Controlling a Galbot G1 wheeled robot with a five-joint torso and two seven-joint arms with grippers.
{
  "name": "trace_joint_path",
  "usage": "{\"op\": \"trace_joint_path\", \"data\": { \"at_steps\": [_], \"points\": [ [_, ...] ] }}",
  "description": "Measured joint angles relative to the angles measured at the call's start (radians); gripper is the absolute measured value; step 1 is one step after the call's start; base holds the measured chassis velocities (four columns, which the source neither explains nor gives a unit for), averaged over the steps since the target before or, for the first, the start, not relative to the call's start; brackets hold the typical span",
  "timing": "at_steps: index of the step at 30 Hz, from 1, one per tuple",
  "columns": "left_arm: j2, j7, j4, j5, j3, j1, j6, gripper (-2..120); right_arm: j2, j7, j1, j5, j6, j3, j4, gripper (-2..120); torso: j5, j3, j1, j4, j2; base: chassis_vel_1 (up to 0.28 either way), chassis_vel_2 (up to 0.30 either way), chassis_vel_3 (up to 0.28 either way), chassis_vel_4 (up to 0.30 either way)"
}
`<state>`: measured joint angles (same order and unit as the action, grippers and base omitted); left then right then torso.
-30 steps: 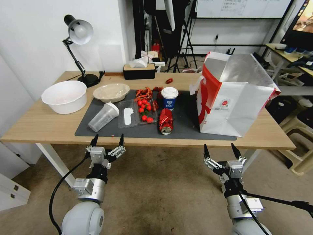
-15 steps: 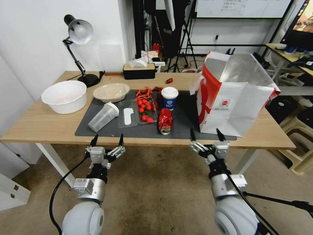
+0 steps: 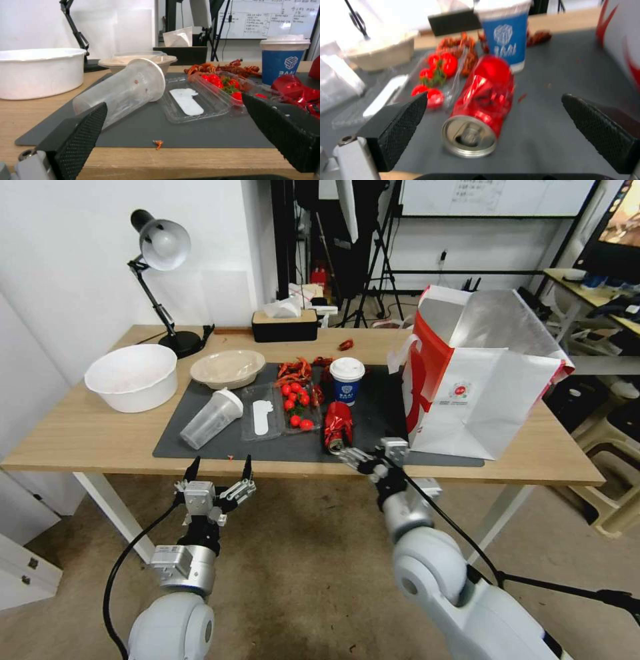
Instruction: Pick up the trash from the table and place it into the takeout bag.
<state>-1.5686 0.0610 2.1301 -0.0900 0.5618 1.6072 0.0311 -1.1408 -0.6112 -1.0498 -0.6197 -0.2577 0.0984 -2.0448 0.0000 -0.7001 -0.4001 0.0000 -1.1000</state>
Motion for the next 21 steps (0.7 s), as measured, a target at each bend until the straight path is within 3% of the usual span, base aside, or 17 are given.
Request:
{"op": "trace_joint_path", "data": {
  "at_steps": [7, 21],
  "points": [
    [0.0, -0.002, -0.004, 0.0, 0.005, 0.0, 0.005, 100, -0.039, -0.104, 0.06, -0.073, -0.1, 0.047, 0.038, 100, -0.0001, 0.0, 0.0, 0.0, 0.0, 0.0, 0.0, 0.0, 0.0],
    [0.004, -0.006, -0.015, -0.001, 0.005, -0.001, 0.018, 100, -0.076, -0.136, 0.112, -0.132, -0.113, 0.067, 0.097, 99, 0.0, 0.0, 0.0, 0.0, 0.0, 0.0, 0.0, 0.0, 0.0]
  ]
}}
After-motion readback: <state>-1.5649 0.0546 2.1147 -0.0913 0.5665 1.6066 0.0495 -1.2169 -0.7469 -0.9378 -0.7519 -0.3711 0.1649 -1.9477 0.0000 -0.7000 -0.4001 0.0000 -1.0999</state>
